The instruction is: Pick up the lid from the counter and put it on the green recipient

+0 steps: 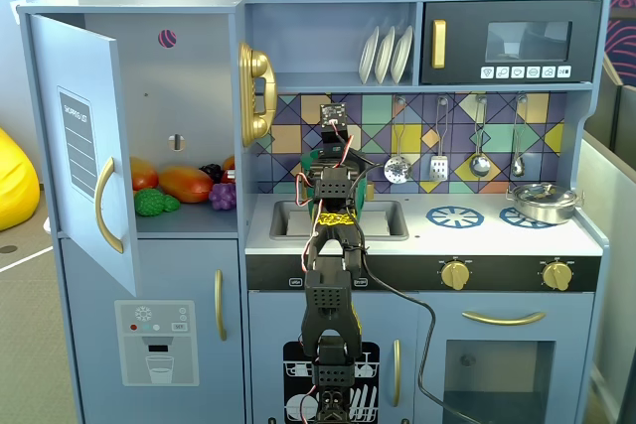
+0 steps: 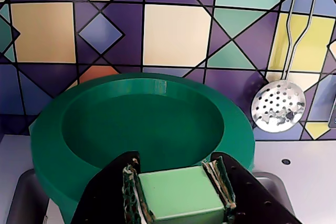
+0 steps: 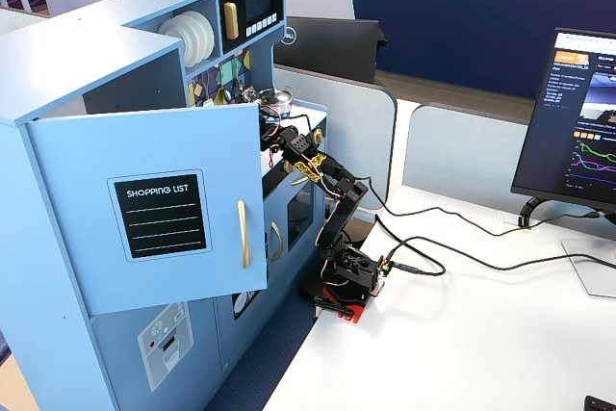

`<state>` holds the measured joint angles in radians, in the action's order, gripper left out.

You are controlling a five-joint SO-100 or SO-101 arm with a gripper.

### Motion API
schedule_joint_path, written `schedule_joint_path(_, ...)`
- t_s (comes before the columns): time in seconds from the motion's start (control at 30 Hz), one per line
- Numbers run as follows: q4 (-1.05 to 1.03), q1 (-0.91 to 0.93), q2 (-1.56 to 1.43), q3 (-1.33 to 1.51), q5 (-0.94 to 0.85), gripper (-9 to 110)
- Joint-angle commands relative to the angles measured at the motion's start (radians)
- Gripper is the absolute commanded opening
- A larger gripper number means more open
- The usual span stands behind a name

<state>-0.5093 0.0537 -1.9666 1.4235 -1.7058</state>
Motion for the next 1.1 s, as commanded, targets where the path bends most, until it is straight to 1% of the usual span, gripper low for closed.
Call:
schedule_joint_path(0.0, -0.011, 0.031, -0.014, -0.08, -0.014, 0)
schedule_joint_path(0.23, -0.018, 0.048, -0.046, -0.037, -0.017, 0)
schedule_joint_path(0.4, -0.031, 0.063, -0.063, -0.032, 0.035, 25)
schedule_joint_path(0.57, -0.028, 0.064, -0.066, -0.035, 0.044, 35)
schedule_joint_path(0.67, -0.005, 0.058, -0.066, -0.048, 0.054, 38)
schedule_joint_path(0.87, 0.008, 0.012, -0.107, -0.072, 0.055, 38)
schedule_joint_path(1.07, -0.069, -0.02, -0.225, -0.048, 0.028, 38)
